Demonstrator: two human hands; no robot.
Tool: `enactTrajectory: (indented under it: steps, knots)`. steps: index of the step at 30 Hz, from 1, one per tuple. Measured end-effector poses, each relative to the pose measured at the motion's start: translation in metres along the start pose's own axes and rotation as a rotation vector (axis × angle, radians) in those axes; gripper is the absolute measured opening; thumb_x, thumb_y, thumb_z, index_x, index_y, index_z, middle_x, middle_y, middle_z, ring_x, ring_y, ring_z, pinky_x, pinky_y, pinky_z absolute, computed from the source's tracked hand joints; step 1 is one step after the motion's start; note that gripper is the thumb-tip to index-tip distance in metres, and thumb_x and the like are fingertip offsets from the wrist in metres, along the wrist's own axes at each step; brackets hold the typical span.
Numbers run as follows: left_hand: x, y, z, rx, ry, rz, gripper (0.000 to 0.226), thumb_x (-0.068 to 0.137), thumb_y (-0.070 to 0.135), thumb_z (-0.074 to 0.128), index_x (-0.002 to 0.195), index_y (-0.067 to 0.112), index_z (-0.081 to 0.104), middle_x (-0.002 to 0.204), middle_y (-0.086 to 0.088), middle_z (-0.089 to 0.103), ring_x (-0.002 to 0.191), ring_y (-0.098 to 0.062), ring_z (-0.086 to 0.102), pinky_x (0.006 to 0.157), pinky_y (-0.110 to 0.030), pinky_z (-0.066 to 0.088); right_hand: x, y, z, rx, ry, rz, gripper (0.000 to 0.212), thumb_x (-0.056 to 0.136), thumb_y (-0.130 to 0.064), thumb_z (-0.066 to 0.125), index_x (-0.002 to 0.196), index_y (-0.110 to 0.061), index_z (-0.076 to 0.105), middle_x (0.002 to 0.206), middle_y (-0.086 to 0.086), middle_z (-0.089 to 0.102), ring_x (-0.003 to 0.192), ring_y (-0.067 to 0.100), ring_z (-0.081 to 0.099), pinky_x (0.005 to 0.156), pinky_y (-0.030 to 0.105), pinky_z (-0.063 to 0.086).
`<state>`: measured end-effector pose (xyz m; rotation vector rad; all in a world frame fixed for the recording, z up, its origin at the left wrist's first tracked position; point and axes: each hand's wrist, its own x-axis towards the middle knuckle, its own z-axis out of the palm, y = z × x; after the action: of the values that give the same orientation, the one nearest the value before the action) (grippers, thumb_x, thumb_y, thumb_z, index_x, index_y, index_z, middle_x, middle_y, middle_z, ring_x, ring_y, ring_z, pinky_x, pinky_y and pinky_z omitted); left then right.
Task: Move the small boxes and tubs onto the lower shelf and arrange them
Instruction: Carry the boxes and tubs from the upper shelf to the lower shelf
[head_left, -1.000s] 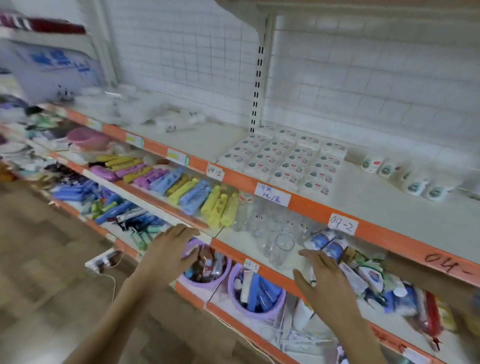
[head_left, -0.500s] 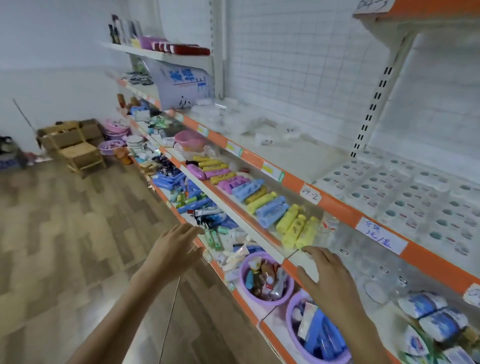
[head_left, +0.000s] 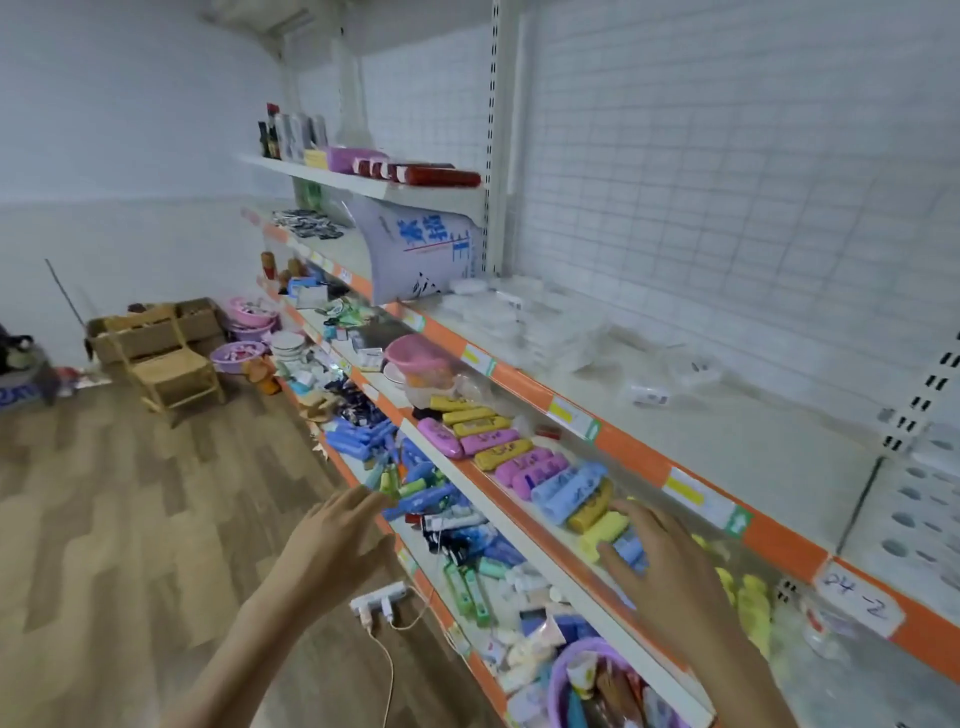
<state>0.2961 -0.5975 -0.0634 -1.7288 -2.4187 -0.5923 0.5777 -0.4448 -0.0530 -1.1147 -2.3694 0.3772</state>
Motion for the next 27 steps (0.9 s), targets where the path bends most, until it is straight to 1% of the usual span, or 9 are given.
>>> enactTrajectory:
  steps: [2, 4, 7, 10, 14, 17, 19, 23, 27]
  knots:
    - [0.029, -0.016, -0.002, -0.019, 0.005, 0.012, 0.034, 0.081, 0.027, 0.067, 0.114, 0.019, 0.063, 0.109, 0.001, 0.063, 0.098, -0.021, 0.062, 0.08, -0.034, 0.049, 0.027, -0.006, 0.008, 0.004, 0.024, -0.011, 0.037, 0.089, -0.031, 0.057, 0.124, -0.022, 0.051, 0.127, -0.006, 0.051, 0.118, 0.016, 0.048, 0.088, 0.03, 0.043]
    - [0.057, -0.029, -0.002, -0.046, 0.001, 0.028, 0.036, 0.083, 0.026, 0.065, 0.118, 0.02, 0.061, 0.113, 0.004, 0.061, 0.101, -0.018, 0.06, 0.083, -0.029, 0.046, 0.054, -0.009, 0.013, 0.002, 0.029, -0.009, 0.036, 0.087, -0.026, 0.06, 0.122, -0.022, 0.054, 0.124, -0.006, 0.053, 0.116, 0.015, 0.048, 0.09, 0.026, 0.04]
    - [0.105, -0.049, 0.003, -0.078, 0.009, 0.078, 0.034, 0.083, 0.026, 0.065, 0.116, 0.019, 0.06, 0.11, 0.002, 0.062, 0.096, -0.016, 0.059, 0.076, -0.025, 0.045, 0.096, -0.01, 0.015, -0.009, 0.074, -0.015, 0.036, 0.084, -0.021, 0.064, 0.119, -0.018, 0.056, 0.116, -0.005, 0.055, 0.111, 0.017, 0.051, 0.086, 0.022, 0.036]
    - [0.159, -0.06, 0.006, -0.103, 0.035, 0.125, 0.033, 0.085, 0.026, 0.063, 0.117, 0.019, 0.059, 0.113, 0.002, 0.06, 0.1, -0.016, 0.057, 0.073, -0.022, 0.041, 0.142, -0.008, 0.012, -0.023, 0.125, -0.016, 0.034, 0.084, -0.022, 0.065, 0.117, -0.02, 0.057, 0.115, -0.006, 0.055, 0.108, 0.016, 0.051, 0.084, 0.024, 0.037]
    - [0.239, -0.062, 0.013, -0.127, 0.082, 0.234, 0.037, 0.086, 0.023, 0.063, 0.123, 0.016, 0.058, 0.118, 0.003, 0.058, 0.106, -0.018, 0.056, 0.08, -0.023, 0.039, 0.214, 0.01, 0.007, -0.055, 0.201, -0.023, 0.034, 0.084, -0.026, 0.063, 0.117, -0.023, 0.057, 0.115, -0.008, 0.054, 0.11, 0.013, 0.051, 0.082, 0.023, 0.036]
    - [0.306, -0.065, 0.021, -0.116, 0.092, 0.302, 0.035, 0.086, 0.033, 0.055, 0.117, 0.018, 0.06, 0.114, 0.002, 0.059, 0.101, -0.018, 0.058, 0.077, -0.024, 0.042, 0.279, 0.029, 0.004, -0.07, 0.239, -0.032, 0.036, 0.085, -0.026, 0.062, 0.12, -0.02, 0.055, 0.121, -0.004, 0.054, 0.112, 0.016, 0.051, 0.086, 0.026, 0.038]
    - [0.353, -0.064, 0.028, -0.127, 0.07, 0.311, 0.034, 0.088, 0.034, 0.056, 0.118, 0.02, 0.058, 0.115, 0.004, 0.056, 0.101, -0.015, 0.056, 0.08, -0.026, 0.043, 0.323, 0.044, 0.002, -0.064, 0.263, -0.017, 0.035, 0.085, -0.026, 0.062, 0.12, -0.021, 0.055, 0.12, -0.004, 0.054, 0.112, 0.018, 0.051, 0.087, 0.03, 0.04]
    - [0.444, -0.059, 0.042, -0.074, 0.029, 0.372, 0.033, 0.089, 0.032, 0.056, 0.121, 0.023, 0.054, 0.119, 0.006, 0.054, 0.108, -0.01, 0.051, 0.087, -0.026, 0.044, 0.395, 0.073, 0.006, -0.048, 0.24, 0.056, 0.034, 0.086, -0.029, 0.059, 0.119, -0.023, 0.054, 0.119, -0.005, 0.053, 0.111, 0.016, 0.05, 0.085, 0.03, 0.04]
    - [0.52, -0.046, 0.064, -0.079, -0.018, 0.445, 0.034, 0.09, 0.034, 0.055, 0.121, 0.023, 0.053, 0.119, 0.007, 0.054, 0.107, -0.009, 0.051, 0.086, -0.021, 0.041, 0.443, 0.101, 0.017, -0.038, 0.191, 0.118, 0.033, 0.089, -0.031, 0.056, 0.121, -0.024, 0.052, 0.119, -0.007, 0.051, 0.112, 0.013, 0.049, 0.088, 0.032, 0.042]
